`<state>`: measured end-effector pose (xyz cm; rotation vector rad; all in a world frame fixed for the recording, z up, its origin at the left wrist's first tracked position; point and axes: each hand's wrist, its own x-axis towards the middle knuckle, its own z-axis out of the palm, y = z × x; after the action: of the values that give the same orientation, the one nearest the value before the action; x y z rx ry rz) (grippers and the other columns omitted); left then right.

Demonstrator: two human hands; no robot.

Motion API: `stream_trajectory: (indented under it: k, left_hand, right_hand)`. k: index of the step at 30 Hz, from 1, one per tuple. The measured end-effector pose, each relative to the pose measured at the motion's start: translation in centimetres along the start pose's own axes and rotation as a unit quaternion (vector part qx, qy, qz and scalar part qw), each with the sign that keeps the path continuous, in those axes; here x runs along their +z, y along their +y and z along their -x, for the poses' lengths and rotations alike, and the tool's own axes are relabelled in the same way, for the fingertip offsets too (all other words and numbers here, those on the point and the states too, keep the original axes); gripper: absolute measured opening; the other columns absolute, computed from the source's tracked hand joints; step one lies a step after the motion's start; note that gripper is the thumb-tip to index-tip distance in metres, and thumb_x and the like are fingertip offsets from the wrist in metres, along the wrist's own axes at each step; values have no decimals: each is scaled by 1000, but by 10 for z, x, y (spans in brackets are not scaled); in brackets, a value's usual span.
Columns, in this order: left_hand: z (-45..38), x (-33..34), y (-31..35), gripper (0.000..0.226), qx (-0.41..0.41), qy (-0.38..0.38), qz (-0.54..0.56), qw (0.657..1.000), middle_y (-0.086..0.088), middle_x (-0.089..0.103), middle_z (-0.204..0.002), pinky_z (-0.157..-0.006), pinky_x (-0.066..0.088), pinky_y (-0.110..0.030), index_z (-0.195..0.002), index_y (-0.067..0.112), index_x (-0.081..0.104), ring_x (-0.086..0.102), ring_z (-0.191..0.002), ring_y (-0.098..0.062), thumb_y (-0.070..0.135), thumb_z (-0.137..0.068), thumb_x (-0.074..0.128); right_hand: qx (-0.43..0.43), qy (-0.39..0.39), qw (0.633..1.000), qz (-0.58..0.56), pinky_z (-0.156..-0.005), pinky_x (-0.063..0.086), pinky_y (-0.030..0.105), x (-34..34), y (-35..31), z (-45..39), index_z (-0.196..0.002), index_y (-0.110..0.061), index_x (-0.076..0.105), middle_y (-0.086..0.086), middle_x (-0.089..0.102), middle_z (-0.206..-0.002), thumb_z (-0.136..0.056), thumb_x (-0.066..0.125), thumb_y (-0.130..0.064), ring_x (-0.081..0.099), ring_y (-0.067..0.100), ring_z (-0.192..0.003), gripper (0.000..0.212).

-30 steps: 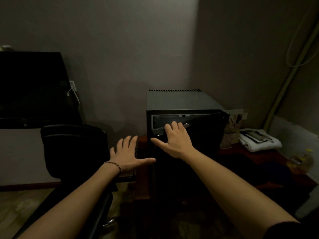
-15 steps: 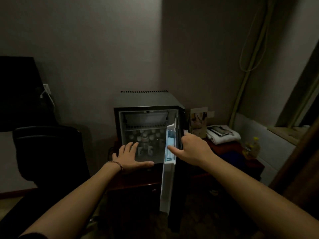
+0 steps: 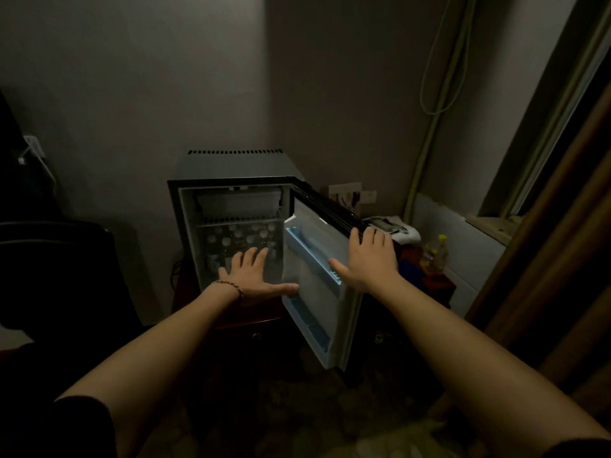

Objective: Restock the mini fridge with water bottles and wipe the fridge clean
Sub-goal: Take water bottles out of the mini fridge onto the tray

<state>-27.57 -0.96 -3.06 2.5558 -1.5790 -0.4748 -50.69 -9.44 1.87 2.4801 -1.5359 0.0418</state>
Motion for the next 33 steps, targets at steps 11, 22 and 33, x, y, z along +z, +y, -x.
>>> stream_trajectory:
  k: [11, 22, 33]
  left_hand:
    - [-63, 7, -65, 133, -14, -15, -16, 1000, 2, -6, -165, -118, 17, -61, -156, 38, -2, 1, -151, -30, 97, -52, 55]
    - [-195, -15, -171, 108, -8, -29, 20, 999, -10, 10, -163, -118, 28, -51, -158, 28, 14, 16, -148, -34, 78, -74, 62]
    - [-284, -2, -162, 84, -21, -38, 20, 999, -10, 47, -142, -103, 47, -44, -144, 20, 43, 50, -125, -28, 70, -79, 63]
  right_hand:
    - [-128, 15, 991, -19, -122, 2, 57, 40, -65, -63, -160, -16, 6, 16, -1, -166, -96, 31, -68, -7, 37, -153, 86]
    - [-174, -108, 972, -118, -109, 39, 47, 101, -193, -194, -155, -22, 25, 5, 19, -163, -98, 49, -55, 25, 29, -146, 70]
    - [-173, -161, 962, -136, -93, 46, 44, 151, -217, -293, -139, -21, 45, 7, 42, -144, -92, 57, -59, 47, 30, -126, 61]
